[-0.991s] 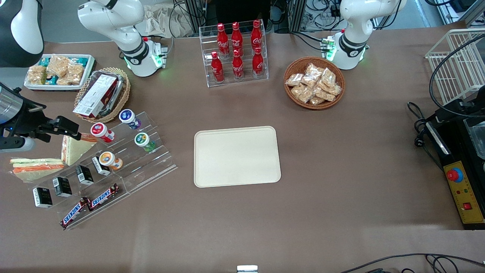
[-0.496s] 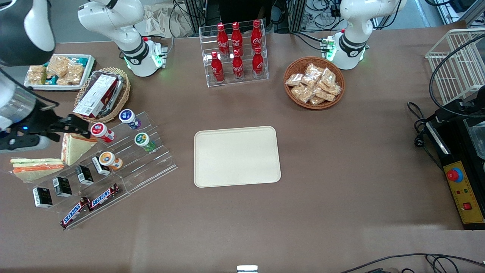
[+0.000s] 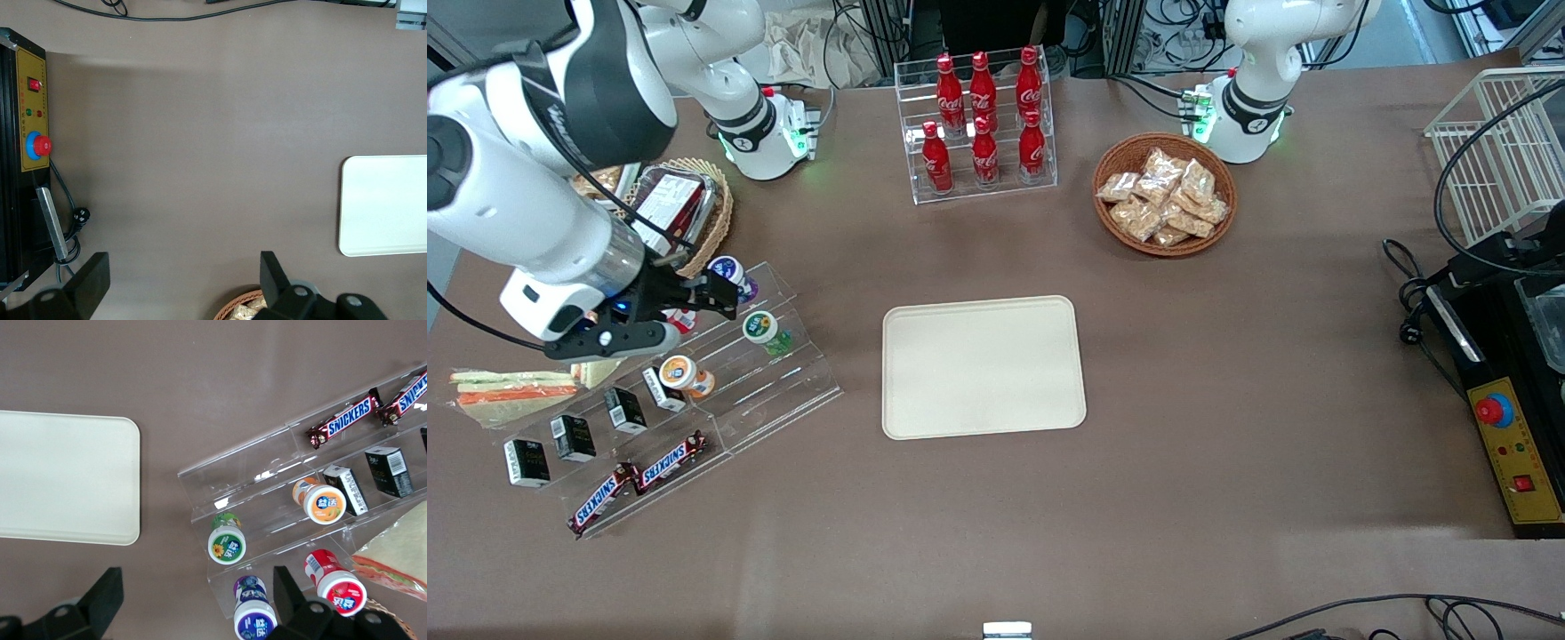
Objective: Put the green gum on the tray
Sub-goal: 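Move the right gripper down over the green-labelled gum bottle in the rack, then close the right gripper on the green gum bottle's cap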
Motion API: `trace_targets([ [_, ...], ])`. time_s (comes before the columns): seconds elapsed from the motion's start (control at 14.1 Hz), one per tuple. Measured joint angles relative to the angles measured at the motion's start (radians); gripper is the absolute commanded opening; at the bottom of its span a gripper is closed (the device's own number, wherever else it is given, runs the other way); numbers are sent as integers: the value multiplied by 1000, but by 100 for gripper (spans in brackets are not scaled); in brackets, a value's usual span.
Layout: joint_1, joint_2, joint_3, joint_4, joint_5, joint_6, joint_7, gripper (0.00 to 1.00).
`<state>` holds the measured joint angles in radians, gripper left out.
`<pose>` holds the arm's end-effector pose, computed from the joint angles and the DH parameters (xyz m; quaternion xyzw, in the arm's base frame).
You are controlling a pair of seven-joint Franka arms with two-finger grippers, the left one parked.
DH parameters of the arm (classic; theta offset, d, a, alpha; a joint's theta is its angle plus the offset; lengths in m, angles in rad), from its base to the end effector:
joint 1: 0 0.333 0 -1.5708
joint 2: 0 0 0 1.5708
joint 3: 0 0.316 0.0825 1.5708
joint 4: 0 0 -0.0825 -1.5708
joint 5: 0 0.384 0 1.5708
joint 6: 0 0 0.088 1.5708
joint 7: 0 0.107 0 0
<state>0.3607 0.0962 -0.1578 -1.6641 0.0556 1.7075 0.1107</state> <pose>0.5733 0.1269 0.5375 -0.9986 -0.0417 0.0286 0.0156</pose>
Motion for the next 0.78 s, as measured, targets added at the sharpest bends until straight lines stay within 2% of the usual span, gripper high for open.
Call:
trace_targets([
  [0.21,0,-1,-1,-97,-1,68,0,100],
  [0.78,0,-68,-1,-473,-18,430,-19,100],
])
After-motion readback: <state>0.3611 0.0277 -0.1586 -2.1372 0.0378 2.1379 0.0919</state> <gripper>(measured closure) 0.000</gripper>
